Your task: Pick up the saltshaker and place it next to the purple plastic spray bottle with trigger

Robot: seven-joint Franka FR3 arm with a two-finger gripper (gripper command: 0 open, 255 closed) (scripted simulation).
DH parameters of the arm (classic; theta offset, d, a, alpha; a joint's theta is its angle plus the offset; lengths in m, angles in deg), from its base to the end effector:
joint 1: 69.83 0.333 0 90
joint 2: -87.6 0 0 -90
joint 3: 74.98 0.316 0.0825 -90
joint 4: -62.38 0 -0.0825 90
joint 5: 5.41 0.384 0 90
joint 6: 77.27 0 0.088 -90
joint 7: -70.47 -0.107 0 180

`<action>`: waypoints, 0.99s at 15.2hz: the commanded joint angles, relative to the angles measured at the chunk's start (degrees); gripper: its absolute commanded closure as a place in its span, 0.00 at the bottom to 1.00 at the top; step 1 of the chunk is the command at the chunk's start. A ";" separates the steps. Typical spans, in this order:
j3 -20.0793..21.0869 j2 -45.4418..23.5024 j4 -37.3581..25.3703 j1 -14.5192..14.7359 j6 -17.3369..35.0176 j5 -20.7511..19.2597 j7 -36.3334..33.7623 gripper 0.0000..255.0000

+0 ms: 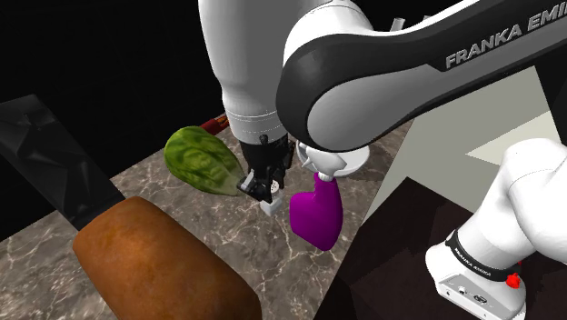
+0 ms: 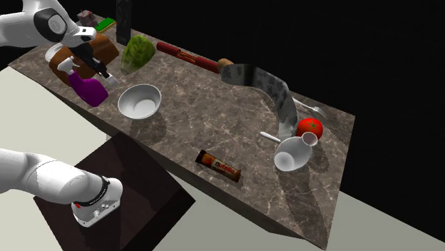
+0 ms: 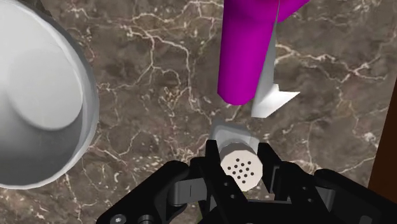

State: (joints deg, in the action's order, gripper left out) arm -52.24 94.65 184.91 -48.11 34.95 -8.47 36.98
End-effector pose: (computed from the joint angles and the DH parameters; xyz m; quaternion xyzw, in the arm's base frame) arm 0.3623 0.3564 0.4495 0.9928 0.1042 0.0042 0.0584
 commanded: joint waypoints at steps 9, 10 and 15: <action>-0.02 -0.01 0.61 -0.02 0.66 -0.02 -0.01 0.00; -0.02 -0.01 0.61 -0.02 0.66 -0.02 -0.01 0.00; -0.02 0.76 -2.52 0.08 -3.18 0.37 0.27 0.00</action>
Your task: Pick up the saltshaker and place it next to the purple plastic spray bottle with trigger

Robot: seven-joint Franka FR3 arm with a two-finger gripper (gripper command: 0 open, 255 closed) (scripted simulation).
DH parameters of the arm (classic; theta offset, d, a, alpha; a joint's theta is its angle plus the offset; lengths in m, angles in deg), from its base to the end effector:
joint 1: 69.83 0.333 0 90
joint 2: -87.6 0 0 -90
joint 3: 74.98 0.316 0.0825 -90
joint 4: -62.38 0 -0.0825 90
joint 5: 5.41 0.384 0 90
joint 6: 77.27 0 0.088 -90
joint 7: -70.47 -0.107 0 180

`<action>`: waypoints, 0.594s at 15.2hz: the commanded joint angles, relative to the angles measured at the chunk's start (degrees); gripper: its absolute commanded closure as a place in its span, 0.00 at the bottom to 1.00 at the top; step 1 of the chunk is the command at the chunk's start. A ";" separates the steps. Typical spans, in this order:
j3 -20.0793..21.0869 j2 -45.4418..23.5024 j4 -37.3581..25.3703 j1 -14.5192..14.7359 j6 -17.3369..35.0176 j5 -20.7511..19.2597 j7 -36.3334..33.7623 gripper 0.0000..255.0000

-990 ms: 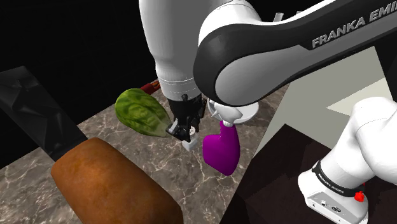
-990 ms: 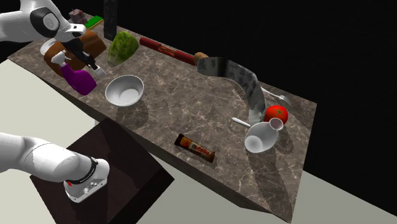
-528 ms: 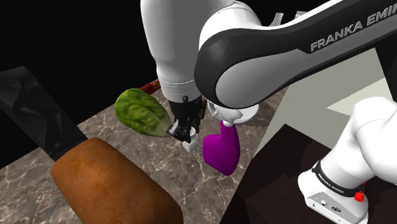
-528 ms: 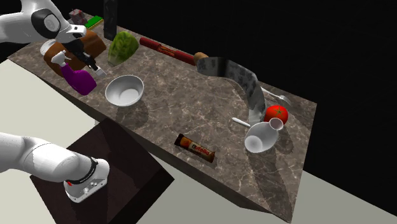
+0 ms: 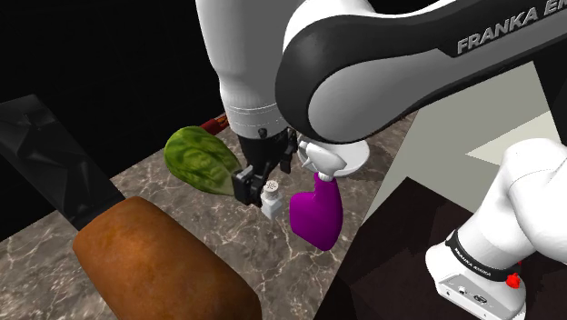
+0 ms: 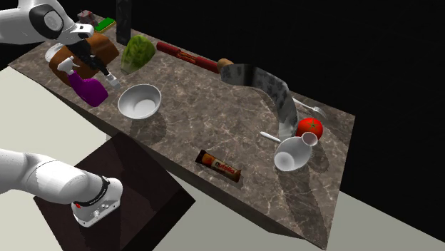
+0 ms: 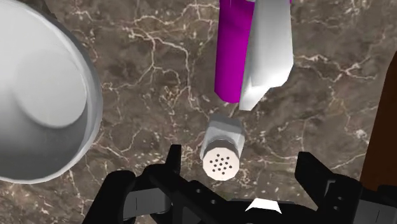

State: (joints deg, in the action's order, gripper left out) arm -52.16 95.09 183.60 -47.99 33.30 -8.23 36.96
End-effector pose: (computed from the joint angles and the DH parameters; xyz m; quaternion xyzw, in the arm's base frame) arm 0.3607 0.3586 0.4613 0.9929 0.1040 0.0047 0.0580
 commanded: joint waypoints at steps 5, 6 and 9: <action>-0.07 0.72 -4.27 0.03 -4.96 0.34 0.44 0.00; -0.07 0.72 -4.27 0.03 -4.96 0.34 0.44 0.00; -0.07 0.72 -4.27 0.03 -4.96 0.34 0.44 0.00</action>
State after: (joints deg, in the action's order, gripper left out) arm -52.23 95.81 179.34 -47.96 28.35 -7.88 37.40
